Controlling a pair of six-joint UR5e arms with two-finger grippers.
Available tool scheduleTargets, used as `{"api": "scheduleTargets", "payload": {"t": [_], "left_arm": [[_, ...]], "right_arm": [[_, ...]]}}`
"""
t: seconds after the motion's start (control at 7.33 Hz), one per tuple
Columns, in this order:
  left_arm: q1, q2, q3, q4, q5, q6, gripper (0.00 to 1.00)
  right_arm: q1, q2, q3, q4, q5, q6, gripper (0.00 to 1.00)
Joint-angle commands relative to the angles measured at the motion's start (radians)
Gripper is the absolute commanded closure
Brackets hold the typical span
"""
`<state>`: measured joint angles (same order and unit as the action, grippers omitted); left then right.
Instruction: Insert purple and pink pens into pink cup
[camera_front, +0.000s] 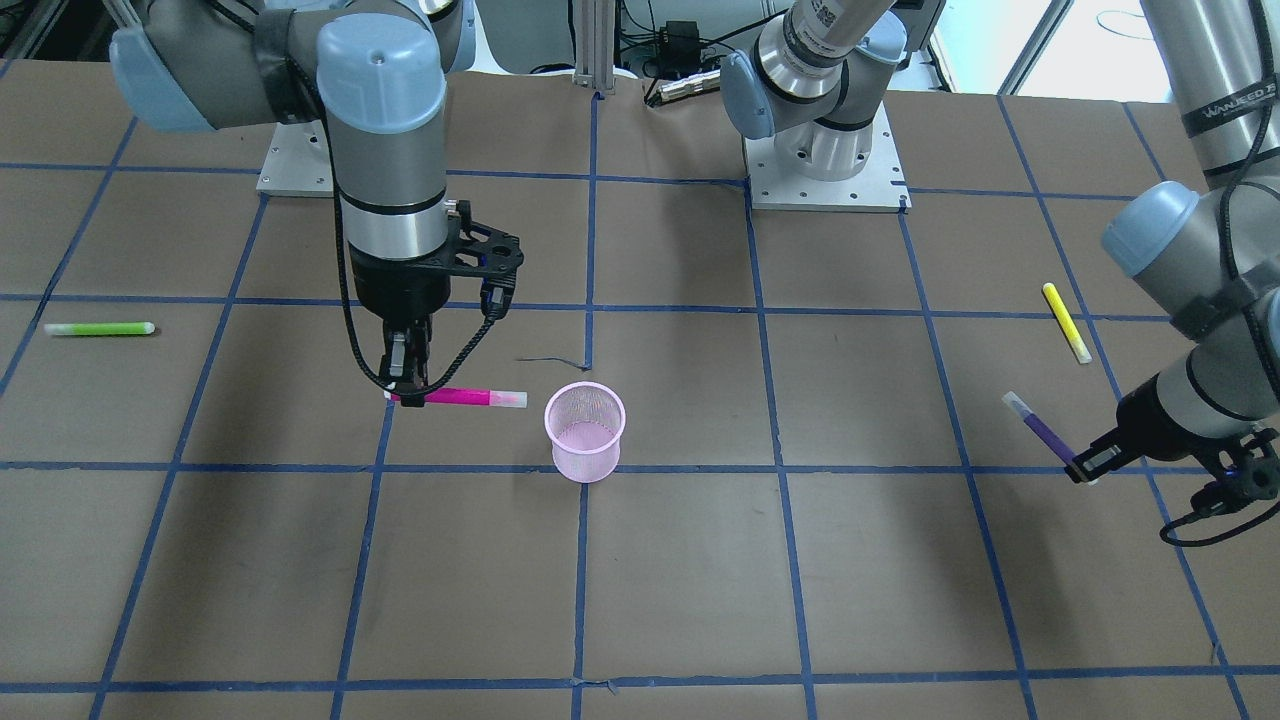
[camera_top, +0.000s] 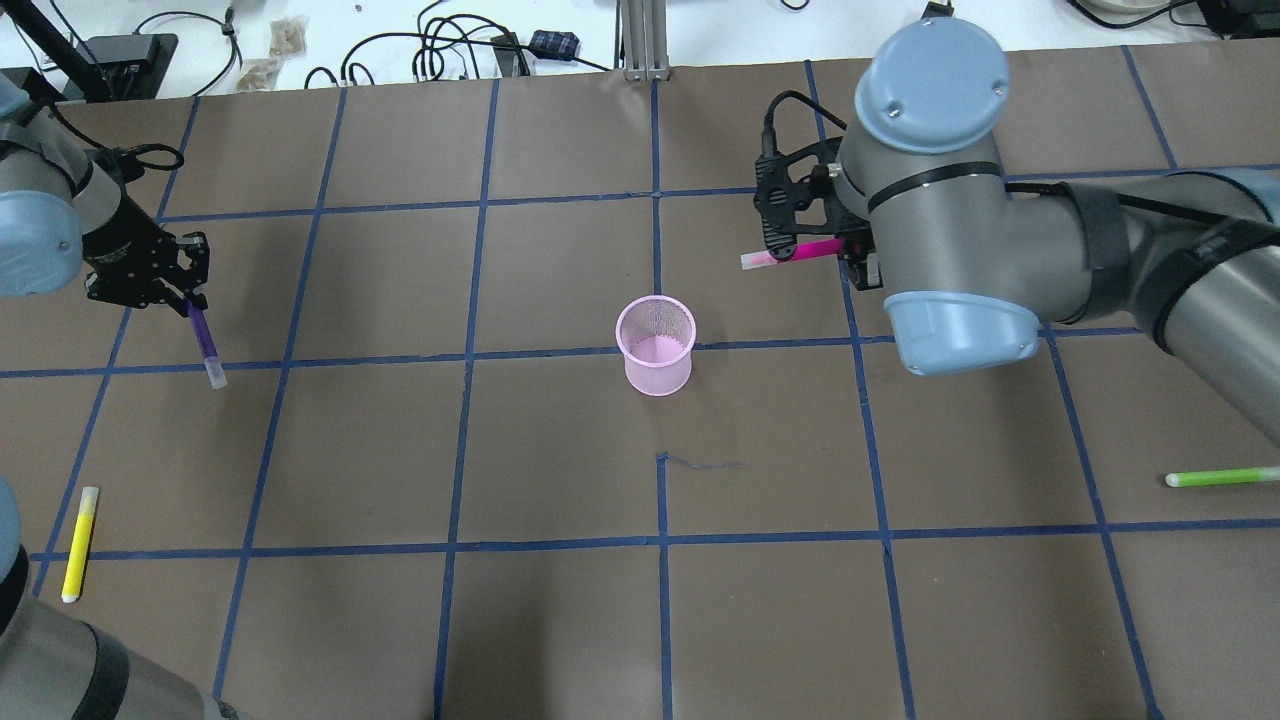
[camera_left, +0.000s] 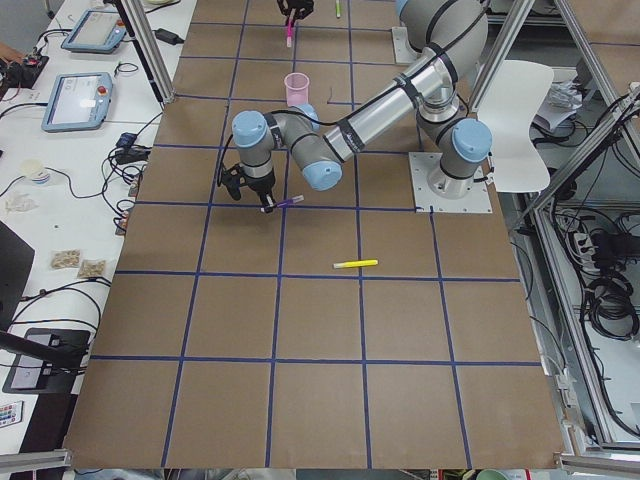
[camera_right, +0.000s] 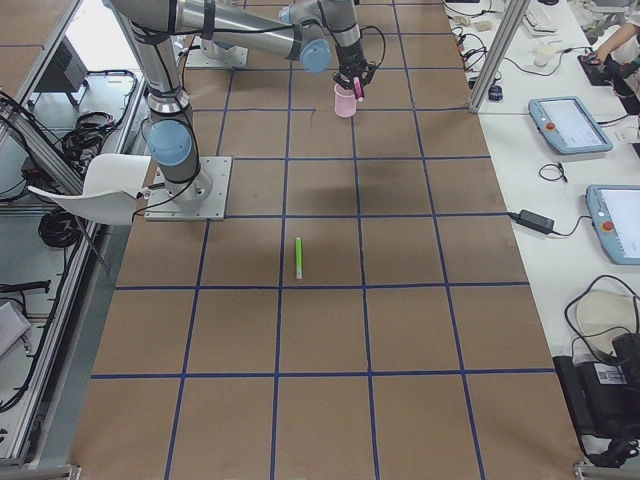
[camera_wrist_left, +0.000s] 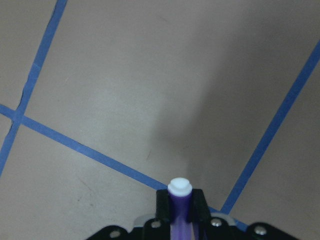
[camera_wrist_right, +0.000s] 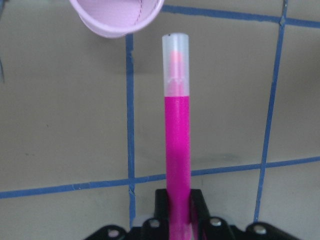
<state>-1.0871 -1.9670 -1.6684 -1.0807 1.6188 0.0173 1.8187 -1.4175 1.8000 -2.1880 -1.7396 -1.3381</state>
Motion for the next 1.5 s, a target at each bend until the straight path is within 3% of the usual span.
{"api": "scheduleTargets", "payload": {"t": [0.0,0.27,0.68,1.36], "left_arm": [[-0.001,0.002,0.001,-0.001,-0.002,0.001,1.0],[0.003,0.002,0.001,0.005,-0.004,0.024,1.0],[0.004,-0.001,0.001,0.004,-0.005,0.024,1.0],[0.006,-0.004,-0.007,0.004,-0.01,0.024,1.0]], "right_arm": [[0.127,0.055,-0.086,0.105,-0.112,0.181,1.0],[0.216,0.11,-0.149,0.253,-0.303,0.201,1.0],[0.31,0.21,-0.212,0.304,-0.407,0.31,1.0],[0.321,0.301,-0.223,0.323,-0.448,0.373,1.0]]}}
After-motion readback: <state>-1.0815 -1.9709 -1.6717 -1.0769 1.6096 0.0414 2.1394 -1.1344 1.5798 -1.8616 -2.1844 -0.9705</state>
